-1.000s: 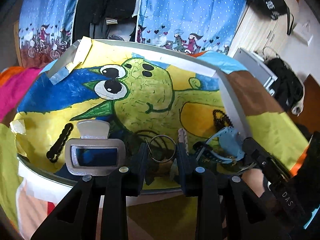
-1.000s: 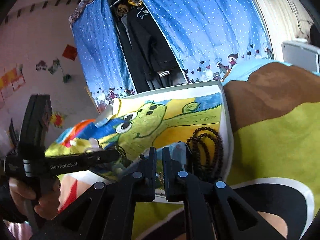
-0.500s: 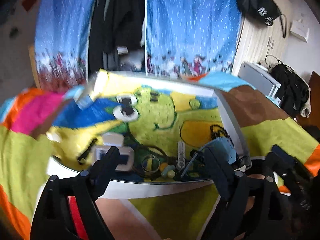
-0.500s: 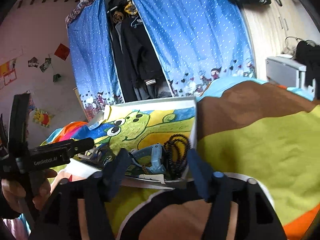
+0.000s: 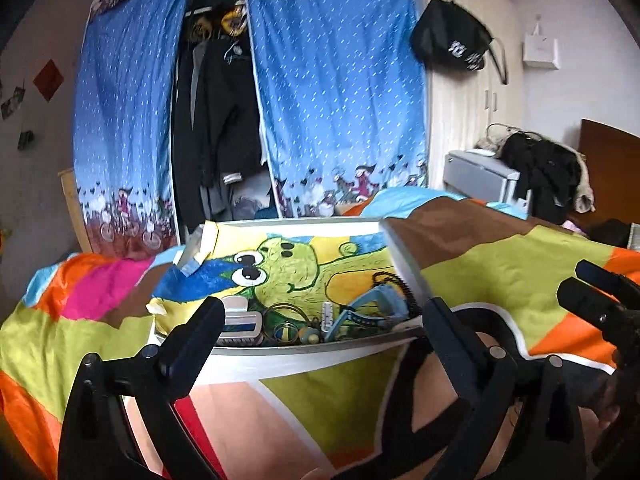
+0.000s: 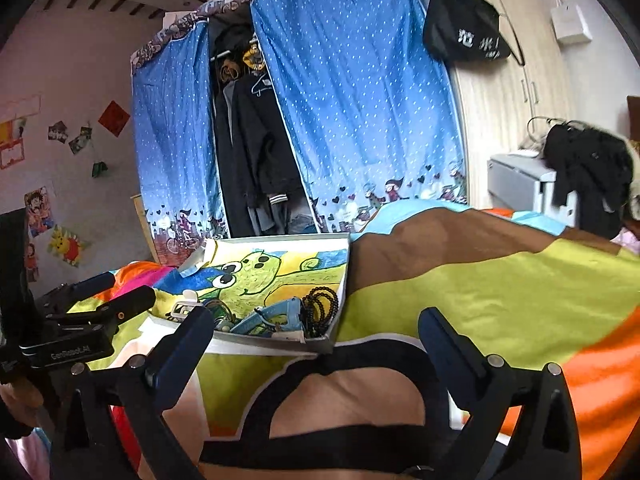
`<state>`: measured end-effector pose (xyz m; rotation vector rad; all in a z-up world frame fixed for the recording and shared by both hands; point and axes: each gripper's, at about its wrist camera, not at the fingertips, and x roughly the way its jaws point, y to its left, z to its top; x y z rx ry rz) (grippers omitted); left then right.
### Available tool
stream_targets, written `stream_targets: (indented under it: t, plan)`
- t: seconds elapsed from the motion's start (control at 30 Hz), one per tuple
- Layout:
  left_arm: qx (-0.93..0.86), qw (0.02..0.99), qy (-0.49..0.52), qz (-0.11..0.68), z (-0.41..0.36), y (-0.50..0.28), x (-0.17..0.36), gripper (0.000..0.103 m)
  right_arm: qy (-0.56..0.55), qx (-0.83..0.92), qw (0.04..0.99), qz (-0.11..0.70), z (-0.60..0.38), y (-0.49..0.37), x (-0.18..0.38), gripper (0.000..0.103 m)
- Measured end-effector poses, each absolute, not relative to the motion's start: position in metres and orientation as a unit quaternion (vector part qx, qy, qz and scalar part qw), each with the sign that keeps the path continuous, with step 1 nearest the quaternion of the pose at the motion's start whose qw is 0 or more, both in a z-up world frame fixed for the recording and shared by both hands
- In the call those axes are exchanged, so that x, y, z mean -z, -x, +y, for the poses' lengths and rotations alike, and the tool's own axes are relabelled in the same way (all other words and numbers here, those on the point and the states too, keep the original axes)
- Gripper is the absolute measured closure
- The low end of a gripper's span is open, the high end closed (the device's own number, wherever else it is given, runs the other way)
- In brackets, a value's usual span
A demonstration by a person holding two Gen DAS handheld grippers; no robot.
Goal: Organize jewelry
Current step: 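Withdraw both tools from the tray back toward the duvet, then grasp the red beaded string bracelet with the left tool while the right tool grasps the silver hoop earrings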
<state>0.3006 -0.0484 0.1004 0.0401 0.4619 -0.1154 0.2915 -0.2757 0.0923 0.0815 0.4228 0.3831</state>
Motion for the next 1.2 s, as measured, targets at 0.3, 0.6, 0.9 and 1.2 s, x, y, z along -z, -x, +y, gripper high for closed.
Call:
stream_targets:
  t: [0.3, 0.6, 0.9, 1.2]
  plan:
    - [0.074, 0.974, -0.03, 0.211, -0.045, -0.246, -0.106, 0.006, -0.009, -0.166, 0.965, 0.205, -0.283, -0.229, -0.088, 0.0]
    - [0.09, 0.959, 0.015, 0.27, -0.013, -0.197, -0.051, 0.006, 0.023, -0.145, 0.953, 0.266, -0.284, -0.198, -0.033, 0.0]
    - [0.099, 0.929, 0.011, 0.357, -0.012, -0.178, 0.038, 0.006, -0.007, -0.115, 0.92, 0.375, -0.29, -0.195, 0.049, 0.0]
    - [0.126, 0.889, 0.001, 0.44, -0.025, -0.207, 0.086, 0.006, -0.021, -0.086, 0.903, 0.421, -0.302, -0.215, 0.081, 0.0]
